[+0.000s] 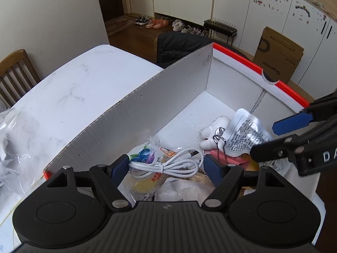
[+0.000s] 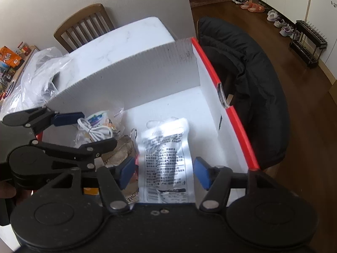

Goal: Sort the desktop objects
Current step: 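Open left tool to drop the cable while right tool releases the sachet, then withdraw both tools from the shoebox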

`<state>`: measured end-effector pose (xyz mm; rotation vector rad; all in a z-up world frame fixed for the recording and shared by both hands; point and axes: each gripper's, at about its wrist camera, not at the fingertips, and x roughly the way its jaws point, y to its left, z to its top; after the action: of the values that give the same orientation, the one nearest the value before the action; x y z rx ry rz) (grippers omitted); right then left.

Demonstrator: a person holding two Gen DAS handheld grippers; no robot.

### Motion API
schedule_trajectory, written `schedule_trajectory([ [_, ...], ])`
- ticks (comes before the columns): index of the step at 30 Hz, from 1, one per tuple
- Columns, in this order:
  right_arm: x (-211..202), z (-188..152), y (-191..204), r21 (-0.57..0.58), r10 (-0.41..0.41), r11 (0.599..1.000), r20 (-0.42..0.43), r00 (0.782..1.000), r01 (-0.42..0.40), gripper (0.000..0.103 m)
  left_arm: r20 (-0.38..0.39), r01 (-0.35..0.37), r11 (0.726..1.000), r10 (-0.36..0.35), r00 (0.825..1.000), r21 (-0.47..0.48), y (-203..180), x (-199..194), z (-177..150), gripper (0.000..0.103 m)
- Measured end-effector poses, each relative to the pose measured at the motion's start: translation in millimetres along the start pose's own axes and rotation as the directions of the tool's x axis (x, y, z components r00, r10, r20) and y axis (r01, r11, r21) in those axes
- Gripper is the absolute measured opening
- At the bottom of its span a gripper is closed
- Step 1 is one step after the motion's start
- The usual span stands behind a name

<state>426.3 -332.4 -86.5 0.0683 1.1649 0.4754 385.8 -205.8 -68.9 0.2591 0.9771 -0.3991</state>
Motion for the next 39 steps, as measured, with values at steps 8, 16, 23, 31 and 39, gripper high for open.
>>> schedule_trajectory([
  [8,-19,0,-2,-0.008,0.015,1.0,0.047,0.999,-0.014,0.064,0.028,0.028,0.999,-0.027,0.999,-0.026,4,-18,-2,0.077],
  [16,-29,-6,-2,-0.002,0.033,0.999,0.073,0.997,-0.033,0.064,0.033,0.005,1.0,-0.004,0.999,-0.012,0,-21,-7,0.087],
  [23,-38,-16,1,-0.005,0.042,0.999,0.08,0.996,-0.042,0.064,0.063,0.01,1.0,-0.009,0.998,-0.012,-4,-35,-11,0.095],
  [31,-56,-27,11,-0.028,0.051,0.998,0.103,0.993,-0.049,0.064,0.104,0.041,0.999,-0.039,0.994,-0.018,-11,-62,-24,0.102],
  [39,-75,-40,26,-0.088,0.087,0.993,0.156,0.984,-0.074,0.08,0.145,0.054,0.997,-0.045,0.988,-0.057,-10,-89,-41,0.103],
])
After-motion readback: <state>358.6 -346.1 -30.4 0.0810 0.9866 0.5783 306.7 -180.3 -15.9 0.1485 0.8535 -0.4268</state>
